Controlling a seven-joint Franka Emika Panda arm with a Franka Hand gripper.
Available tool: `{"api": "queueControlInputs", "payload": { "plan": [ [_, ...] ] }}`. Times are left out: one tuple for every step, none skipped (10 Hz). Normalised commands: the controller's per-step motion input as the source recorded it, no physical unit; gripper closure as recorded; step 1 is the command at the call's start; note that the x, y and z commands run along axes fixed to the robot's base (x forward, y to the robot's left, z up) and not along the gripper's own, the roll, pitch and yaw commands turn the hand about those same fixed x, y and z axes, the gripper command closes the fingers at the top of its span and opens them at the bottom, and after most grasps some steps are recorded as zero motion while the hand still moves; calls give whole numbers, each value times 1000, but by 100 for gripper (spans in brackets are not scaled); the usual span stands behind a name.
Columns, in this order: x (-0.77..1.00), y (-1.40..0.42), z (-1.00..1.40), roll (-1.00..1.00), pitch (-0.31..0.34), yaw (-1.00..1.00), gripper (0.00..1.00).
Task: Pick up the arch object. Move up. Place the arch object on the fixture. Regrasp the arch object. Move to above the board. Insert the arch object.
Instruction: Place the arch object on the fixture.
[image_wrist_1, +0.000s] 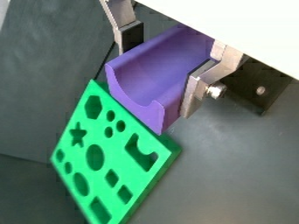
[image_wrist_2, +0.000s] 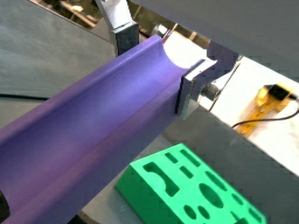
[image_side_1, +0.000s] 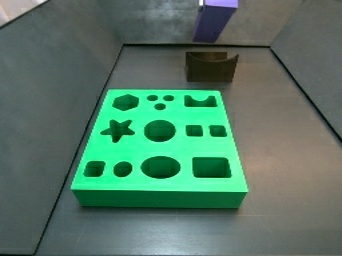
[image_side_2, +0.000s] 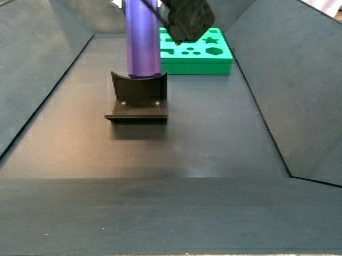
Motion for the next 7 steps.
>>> {"api": "queueControlInputs", "payload": {
  "plan": [
    [77, 34, -9, -289, -13, -148, 100],
    [90, 24, -1000, -167, -119, -152, 100],
    [88, 23, -1000, -146, -130, -130, 100],
    [103, 26, -1000, -114, -144, -74, 100],
    [106, 26, -1000, -96, -147, -48, 100],
    [111, 20, -1000, -74, -138, 6, 100],
    [103, 17, -885, -62, -129, 20, 100]
  ]
}}
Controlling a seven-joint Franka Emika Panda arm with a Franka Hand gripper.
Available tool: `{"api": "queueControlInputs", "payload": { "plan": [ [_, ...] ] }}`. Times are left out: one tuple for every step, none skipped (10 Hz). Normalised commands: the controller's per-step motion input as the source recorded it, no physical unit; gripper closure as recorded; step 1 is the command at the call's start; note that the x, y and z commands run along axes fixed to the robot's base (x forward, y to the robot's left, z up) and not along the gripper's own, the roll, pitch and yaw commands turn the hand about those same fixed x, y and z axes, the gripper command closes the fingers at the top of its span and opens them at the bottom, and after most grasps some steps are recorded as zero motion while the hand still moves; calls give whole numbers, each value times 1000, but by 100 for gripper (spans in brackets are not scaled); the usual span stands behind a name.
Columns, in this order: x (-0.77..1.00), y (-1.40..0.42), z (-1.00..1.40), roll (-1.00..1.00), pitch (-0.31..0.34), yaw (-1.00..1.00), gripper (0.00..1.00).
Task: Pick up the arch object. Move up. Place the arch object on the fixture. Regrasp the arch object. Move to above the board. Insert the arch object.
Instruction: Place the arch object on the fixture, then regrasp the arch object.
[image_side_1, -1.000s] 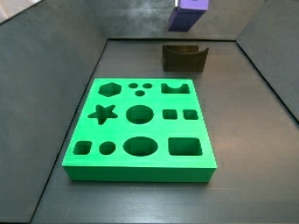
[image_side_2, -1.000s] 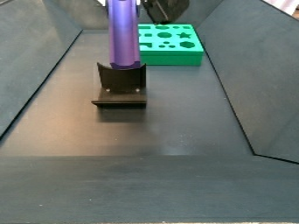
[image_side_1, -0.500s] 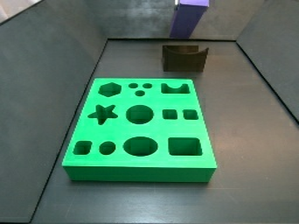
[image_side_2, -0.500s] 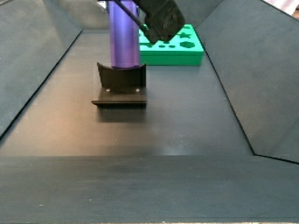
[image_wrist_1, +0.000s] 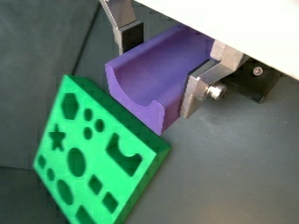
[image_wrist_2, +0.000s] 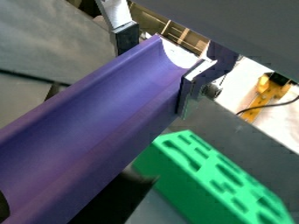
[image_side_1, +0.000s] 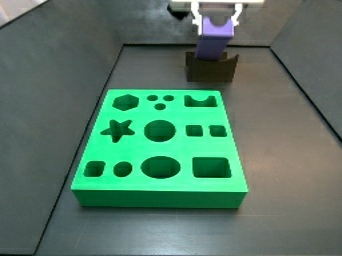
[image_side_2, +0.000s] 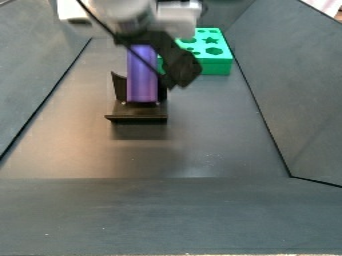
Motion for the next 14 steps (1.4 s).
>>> {"api": "queueControlInputs", "payload": {
  "plan": [
    [85, 8, -634, -55, -96, 46, 100],
    [74, -2, -518, -60, -79, 54, 100],
    [43, -23, -335, -64, -68, 57, 100],
    [35, -27, -283, -63, -63, 52, 100],
    [28, -28, -225, -56, -50, 43, 100],
    [27, -27, -211, -53, -46, 38, 100],
    [27, -26, -191, -53, -43, 30, 100],
    [28, -26, -185, -52, -43, 28, 100],
    [29, -23, -176, -48, -42, 23, 100],
    [0, 0, 0, 0, 0, 0, 0],
    [0, 0, 1000, -53, -8, 1, 0],
    [-3, 1, 1000, -50, -7, 6, 0],
    [-21, 5, 1000, -26, 4, 15, 0],
    [-26, 4, 1000, -10, 8, 18, 0]
  ]
}}
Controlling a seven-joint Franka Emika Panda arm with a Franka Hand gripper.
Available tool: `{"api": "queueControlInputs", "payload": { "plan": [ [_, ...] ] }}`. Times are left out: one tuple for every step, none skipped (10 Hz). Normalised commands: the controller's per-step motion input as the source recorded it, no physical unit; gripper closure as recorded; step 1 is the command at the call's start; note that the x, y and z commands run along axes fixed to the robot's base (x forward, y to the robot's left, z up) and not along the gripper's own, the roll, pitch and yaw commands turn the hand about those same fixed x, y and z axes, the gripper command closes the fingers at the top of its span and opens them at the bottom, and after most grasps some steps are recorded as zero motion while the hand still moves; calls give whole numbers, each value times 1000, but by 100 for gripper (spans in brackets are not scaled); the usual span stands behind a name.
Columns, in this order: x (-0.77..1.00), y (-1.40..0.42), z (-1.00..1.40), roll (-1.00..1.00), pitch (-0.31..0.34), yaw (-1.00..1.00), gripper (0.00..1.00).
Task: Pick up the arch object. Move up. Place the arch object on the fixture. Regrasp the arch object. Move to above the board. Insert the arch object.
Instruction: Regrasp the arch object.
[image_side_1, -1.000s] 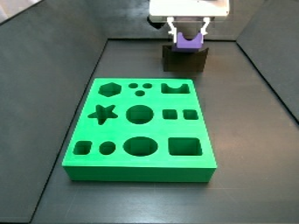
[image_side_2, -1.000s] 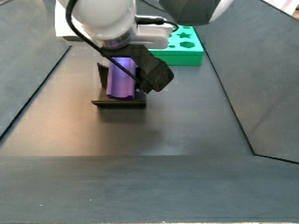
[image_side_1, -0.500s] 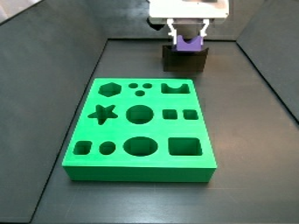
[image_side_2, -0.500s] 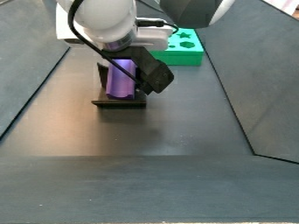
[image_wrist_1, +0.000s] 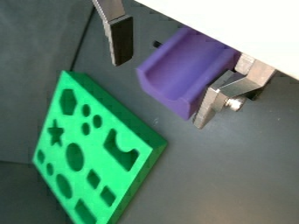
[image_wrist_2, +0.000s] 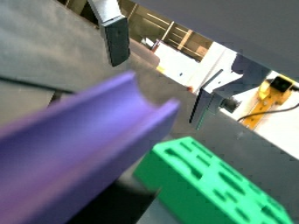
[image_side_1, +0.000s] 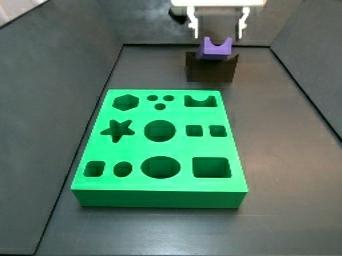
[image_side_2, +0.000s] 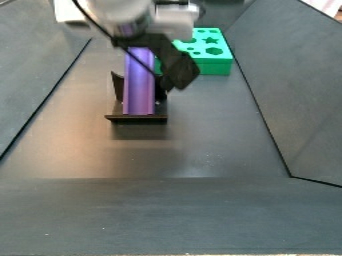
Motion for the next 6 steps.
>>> {"api": "queueControlInputs", "payload": {
  "plan": [
    [-31, 6, 1000, 11, 22, 18, 0],
    [-34, 12, 868, 19, 38, 16, 0],
    [-29, 12, 612, 30, 56, 8, 0],
    [-30, 13, 418, 34, 65, 2, 0],
    [127, -697, 877, 1000, 65, 40, 0],
    [132, -692, 765, 1000, 65, 40, 0]
  ]
}}
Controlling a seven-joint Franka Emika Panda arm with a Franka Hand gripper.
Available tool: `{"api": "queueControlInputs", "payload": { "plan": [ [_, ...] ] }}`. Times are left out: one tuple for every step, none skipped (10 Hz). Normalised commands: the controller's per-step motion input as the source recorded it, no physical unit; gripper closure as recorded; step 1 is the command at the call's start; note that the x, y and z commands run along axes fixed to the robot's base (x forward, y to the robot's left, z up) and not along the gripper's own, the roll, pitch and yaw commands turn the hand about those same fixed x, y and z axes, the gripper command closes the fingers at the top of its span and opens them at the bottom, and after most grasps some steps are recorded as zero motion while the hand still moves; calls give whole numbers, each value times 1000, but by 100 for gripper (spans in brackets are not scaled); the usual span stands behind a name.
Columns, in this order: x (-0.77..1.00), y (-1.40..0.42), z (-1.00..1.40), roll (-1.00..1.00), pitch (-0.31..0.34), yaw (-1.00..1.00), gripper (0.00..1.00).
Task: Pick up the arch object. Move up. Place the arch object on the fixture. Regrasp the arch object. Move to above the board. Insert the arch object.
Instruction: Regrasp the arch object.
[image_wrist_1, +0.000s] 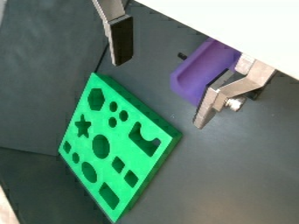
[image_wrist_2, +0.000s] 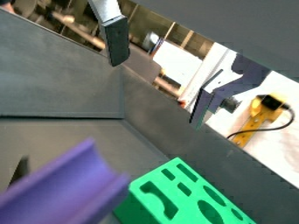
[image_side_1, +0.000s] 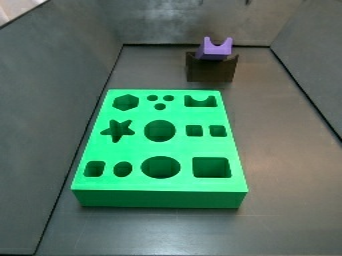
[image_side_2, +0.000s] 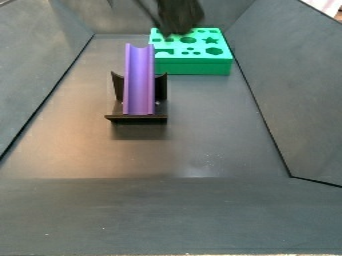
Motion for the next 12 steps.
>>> {"api": "queueControlInputs", "payload": {
  "plan": [
    [71, -525, 539, 1000, 61, 39, 0],
    [15, -324, 332, 1000, 58, 38, 0],
    [-14, -97, 80, 1000, 55, 37, 0],
    [-7, -65, 43, 1000, 56, 37, 0],
    [-7, -42, 40, 1000, 56, 37, 0],
    [-12, -40, 32, 1000, 54, 36, 0],
    [-14, -31, 18, 1000, 50, 36, 0],
    [-15, -24, 16, 1000, 49, 36, 0],
    [-11, -20, 11, 1000, 46, 37, 0],
    [-4, -21, 5, 1000, 43, 37, 0],
    [4, -22, 8, 1000, 41, 38, 0],
    [8, -21, 7, 1000, 41, 38, 0]
  ]
}}
